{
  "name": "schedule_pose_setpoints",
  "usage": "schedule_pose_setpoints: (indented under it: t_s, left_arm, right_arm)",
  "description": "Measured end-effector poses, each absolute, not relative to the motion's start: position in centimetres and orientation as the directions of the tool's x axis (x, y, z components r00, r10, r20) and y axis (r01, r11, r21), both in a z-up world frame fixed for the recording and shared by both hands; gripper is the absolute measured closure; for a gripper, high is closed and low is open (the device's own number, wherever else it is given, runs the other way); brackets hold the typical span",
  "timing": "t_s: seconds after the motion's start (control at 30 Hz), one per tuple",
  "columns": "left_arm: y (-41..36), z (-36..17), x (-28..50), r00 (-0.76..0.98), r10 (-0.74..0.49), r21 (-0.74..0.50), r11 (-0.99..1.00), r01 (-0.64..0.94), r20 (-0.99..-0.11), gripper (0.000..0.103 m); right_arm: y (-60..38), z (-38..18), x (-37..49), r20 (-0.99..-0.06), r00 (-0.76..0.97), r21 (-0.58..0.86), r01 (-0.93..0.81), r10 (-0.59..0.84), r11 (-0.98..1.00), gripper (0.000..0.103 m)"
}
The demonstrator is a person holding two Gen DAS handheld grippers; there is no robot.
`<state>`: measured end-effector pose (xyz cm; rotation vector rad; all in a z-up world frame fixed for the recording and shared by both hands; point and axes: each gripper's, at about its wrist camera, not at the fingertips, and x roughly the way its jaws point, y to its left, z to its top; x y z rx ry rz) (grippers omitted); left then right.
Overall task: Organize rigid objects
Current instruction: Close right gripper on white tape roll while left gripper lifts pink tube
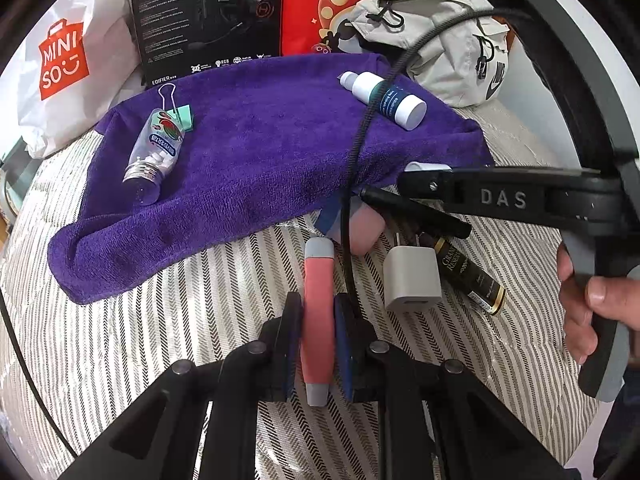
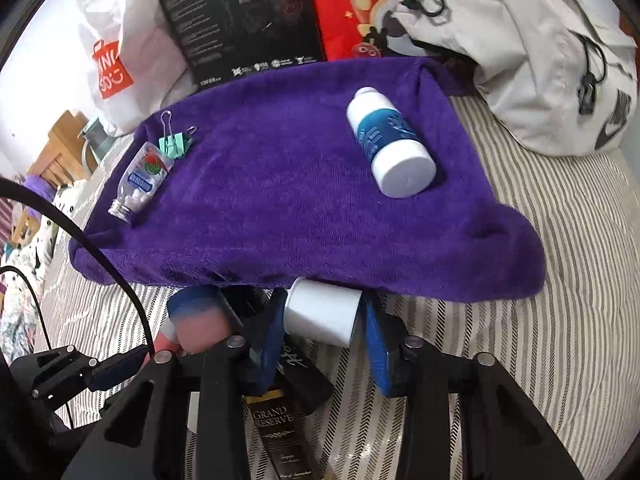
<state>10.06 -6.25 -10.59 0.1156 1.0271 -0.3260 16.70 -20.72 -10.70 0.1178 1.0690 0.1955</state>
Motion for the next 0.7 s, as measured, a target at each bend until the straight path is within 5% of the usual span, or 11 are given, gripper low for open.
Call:
schedule_pose_setpoints:
  t_s: [0.7]
  left_arm:
    - [-5.6,-10.8,10.0,0.485,-0.233,-0.081,0.946,0.314,-0.843,0.087]
  right_arm:
    - [-24.1,-10.8,14.4,-0.881,0.456,0.057,-0.157,0.123,0.986,0.072]
